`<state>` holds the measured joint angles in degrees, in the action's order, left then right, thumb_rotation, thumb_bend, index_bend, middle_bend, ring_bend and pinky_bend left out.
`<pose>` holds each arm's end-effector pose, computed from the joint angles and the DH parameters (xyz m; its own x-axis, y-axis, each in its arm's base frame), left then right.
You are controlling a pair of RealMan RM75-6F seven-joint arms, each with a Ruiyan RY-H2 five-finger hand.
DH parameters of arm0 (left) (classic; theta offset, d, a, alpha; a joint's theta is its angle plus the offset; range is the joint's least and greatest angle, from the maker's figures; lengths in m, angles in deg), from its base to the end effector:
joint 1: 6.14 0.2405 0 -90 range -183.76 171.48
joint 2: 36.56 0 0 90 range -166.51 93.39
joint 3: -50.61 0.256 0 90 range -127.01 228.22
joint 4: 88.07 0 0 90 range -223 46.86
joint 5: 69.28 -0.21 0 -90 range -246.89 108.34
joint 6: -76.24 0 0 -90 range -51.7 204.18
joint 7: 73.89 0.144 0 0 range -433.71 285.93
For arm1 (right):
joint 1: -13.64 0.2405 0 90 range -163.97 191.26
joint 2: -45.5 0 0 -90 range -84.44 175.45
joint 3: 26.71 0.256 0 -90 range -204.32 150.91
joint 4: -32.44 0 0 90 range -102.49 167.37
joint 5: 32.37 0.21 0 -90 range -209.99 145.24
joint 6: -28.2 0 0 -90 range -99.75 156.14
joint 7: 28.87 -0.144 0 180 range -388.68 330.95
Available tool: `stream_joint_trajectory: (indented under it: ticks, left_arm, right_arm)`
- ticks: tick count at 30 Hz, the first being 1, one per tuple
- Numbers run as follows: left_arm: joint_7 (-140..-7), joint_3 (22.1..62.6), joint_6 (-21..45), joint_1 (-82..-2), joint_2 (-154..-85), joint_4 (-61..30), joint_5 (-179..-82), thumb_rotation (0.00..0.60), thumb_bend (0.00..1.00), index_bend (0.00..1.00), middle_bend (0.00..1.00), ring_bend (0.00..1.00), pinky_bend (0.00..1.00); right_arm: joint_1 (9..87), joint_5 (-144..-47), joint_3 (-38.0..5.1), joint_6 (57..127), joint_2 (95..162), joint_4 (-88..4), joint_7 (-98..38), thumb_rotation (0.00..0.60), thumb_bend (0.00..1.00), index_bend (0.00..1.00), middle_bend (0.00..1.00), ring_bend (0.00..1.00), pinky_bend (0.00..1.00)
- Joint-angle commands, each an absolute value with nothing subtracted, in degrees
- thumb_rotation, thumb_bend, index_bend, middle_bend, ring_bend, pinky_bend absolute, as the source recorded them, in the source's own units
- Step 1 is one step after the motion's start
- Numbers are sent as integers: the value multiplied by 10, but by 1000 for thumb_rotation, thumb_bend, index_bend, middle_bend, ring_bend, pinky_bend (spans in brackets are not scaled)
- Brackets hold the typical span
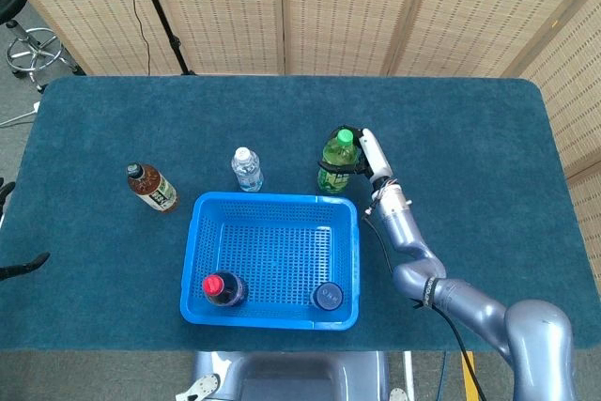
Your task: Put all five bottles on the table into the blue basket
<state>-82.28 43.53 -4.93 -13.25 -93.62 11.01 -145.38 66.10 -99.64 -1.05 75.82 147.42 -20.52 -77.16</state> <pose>-0.3067 0.2055 0.1971 0.2339 -0.0332 0.9717 0.9679 0.1023 -0.2295 -0.1170 -0.4540 -0.0101 -0.5673 -0.2757 0.7760 -0.7880 -0.0919 -0.6088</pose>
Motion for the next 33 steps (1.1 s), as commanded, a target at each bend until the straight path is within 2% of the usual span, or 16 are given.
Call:
stream_joint_trajectory:
  ticks: [1,6,12,17,19,33]
  left_arm:
    - [-828,437,-43,-133,-935,110,-1455,600,38,0,0,0,0]
    - [-836,436,-35,-137,-932,108,-1457,600,38,0,0,0,0]
    - [-831,439,-28,-140,-932,110,-1460,600,39,0,0,0,0]
    - [-826,441,-27,-140,-934,111,-1463,600,38,0,0,0,0]
    - [-826,441,-27,-141,-934,113,-1463,600,38,0,0,0,0]
    - [-817,444,-11,-147,-934,113,-1458,600,39,0,0,0,0]
  right_arm:
    - [629,-1031,-4,808,1404,-315,-761,600,340,609,636,617,743]
    - [591,-1068,-7,848,1320,-461,-753,600,342,609,636,617,743]
    - [552,-1103,-40,880,1273,-571,-739,600,345,609,636,618,735]
    - [537,-1131,-70,891,1265,-603,-739,600,346,609,637,618,735]
    - [535,-1155,-96,888,1266,-594,-729,600,345,609,637,618,731]
    - [528,-1194,-167,871,1273,-591,-731,600,344,593,630,612,701]
